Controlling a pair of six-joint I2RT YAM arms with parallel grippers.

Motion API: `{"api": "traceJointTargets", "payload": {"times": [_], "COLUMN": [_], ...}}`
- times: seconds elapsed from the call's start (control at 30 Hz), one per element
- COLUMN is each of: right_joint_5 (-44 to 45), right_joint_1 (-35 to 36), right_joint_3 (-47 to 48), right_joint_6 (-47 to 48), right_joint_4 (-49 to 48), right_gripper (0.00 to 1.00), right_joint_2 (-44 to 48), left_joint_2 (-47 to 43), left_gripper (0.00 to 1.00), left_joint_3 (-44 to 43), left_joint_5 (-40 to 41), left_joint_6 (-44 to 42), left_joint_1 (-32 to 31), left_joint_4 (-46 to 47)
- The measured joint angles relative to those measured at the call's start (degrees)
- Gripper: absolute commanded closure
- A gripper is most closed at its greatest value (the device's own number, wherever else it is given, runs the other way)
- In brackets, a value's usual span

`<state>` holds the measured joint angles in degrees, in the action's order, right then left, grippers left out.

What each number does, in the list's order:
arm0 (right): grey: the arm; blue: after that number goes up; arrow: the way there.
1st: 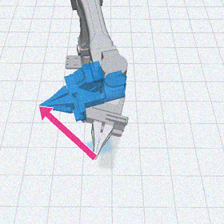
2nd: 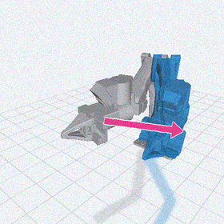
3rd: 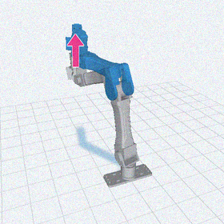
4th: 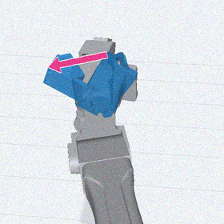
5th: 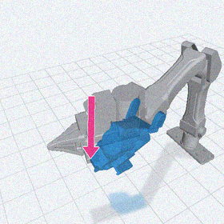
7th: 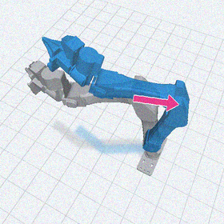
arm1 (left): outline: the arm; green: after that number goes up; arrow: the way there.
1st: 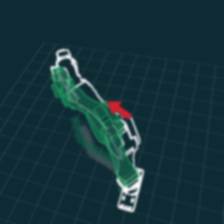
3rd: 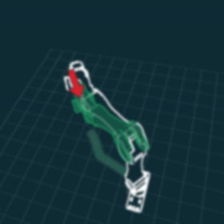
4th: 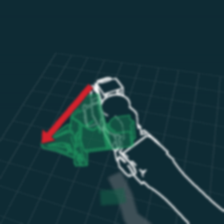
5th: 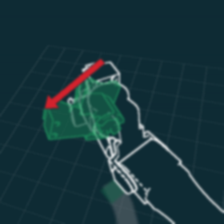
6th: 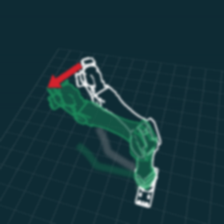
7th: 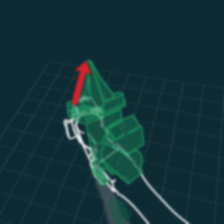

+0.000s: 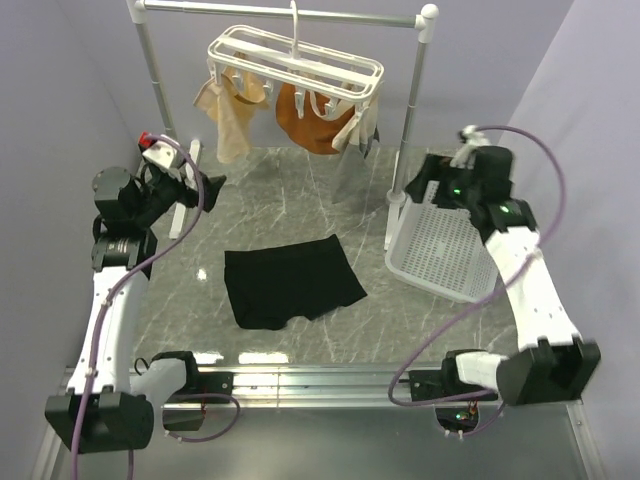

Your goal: Clip the underwear to the hanger

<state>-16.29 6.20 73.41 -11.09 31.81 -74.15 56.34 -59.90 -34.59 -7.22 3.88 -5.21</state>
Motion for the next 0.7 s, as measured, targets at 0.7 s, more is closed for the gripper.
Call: {"api": "traceJointTargets", "payload": {"times": [0.7], "right_joint_5": [-9.8], "right_joint_1": [5.7], "right_joint_3": [14.5], "right_joint_6": [0.1], "right_joint_4": [-13.0], "right_gripper": [0.01], "right_joint_2": [3.8], "left_joint_2": [21.6], "left_gripper": [0.14], "left_joint_3": [-3.6], "left_joint_5": [11.0], "left_joint_6": [10.7], "left_joint_1": [-11.0], "left_joint_4": [43.2]}}
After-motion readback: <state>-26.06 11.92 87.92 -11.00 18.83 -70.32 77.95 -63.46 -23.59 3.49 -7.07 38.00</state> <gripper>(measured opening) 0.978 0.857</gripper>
